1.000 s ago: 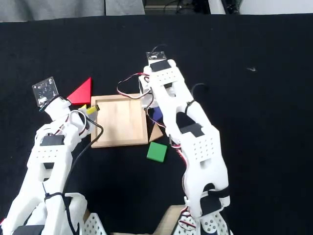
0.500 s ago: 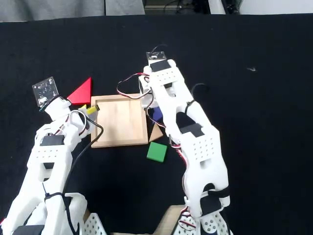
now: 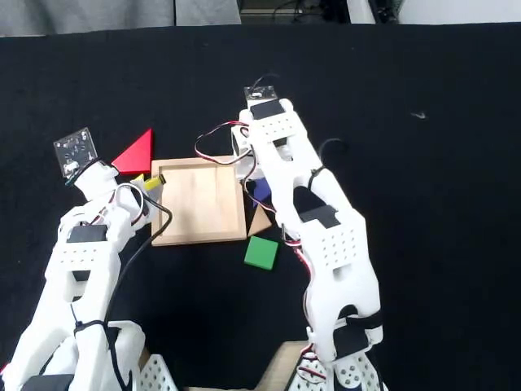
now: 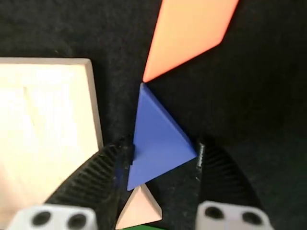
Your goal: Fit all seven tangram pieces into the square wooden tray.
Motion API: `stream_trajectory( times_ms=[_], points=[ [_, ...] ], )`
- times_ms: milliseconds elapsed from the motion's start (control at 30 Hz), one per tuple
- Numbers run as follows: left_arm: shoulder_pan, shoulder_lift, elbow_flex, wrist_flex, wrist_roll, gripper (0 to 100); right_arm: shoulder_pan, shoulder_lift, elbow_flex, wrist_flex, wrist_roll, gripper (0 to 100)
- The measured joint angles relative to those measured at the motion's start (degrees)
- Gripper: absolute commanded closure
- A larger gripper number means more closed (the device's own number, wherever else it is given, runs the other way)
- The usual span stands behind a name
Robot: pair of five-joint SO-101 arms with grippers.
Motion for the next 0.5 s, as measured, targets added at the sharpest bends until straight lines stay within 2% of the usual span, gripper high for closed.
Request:
stream_trajectory(
  times_ms=[100, 267, 367, 500],
  points=[
    [0.0, 0.0, 0.0, 0.0, 0.0, 75, -0.3, -0.3, -2.9, 2.4, 6.1, 83.5],
    [0.0, 0.0, 0.0, 0.0, 0.0, 75, -0.7, -3.4, -9.1, 6.2, 21.8, 83.5],
    [0.0, 0.0, 0.0, 0.0, 0.0, 75, -1.0, -4.1, -11.2, 6.5, 27.3, 83.5],
    [0.0, 0.0, 0.0, 0.0, 0.0, 75, -4.5, -4.1, -11.3, 6.5, 39.0, 83.3]
  ],
)
